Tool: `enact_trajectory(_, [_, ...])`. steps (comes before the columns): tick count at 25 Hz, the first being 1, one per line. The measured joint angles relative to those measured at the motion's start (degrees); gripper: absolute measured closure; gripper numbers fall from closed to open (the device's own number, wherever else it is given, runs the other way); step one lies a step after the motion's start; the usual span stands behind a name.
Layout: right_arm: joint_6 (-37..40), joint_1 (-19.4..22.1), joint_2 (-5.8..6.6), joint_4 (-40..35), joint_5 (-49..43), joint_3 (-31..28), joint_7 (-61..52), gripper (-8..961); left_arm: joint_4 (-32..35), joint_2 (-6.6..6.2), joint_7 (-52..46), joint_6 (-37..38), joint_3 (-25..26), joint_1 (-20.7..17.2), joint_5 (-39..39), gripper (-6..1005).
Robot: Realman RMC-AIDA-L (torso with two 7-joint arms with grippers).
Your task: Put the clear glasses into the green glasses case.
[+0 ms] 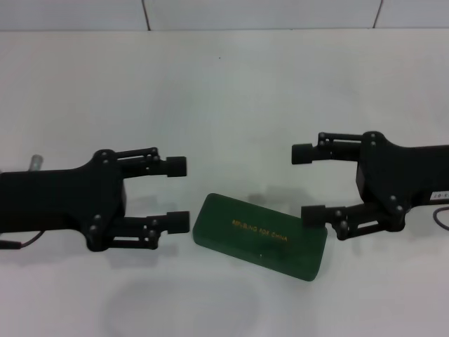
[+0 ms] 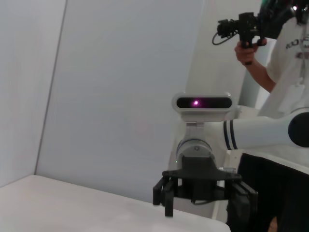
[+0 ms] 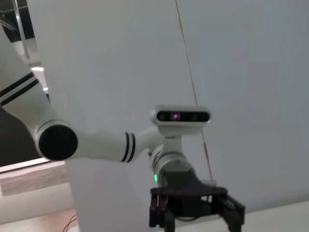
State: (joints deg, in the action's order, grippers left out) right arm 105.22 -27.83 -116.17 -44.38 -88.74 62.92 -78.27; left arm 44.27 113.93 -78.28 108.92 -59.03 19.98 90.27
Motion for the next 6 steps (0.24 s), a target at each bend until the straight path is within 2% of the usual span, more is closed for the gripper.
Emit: enact_trajectory(6, [0.5,0.1,0.24,-0.1,1.3,-0.1,0.0,99,-0.1,0.47,0.2,0.6,0.3,-0.5,0.3,209])
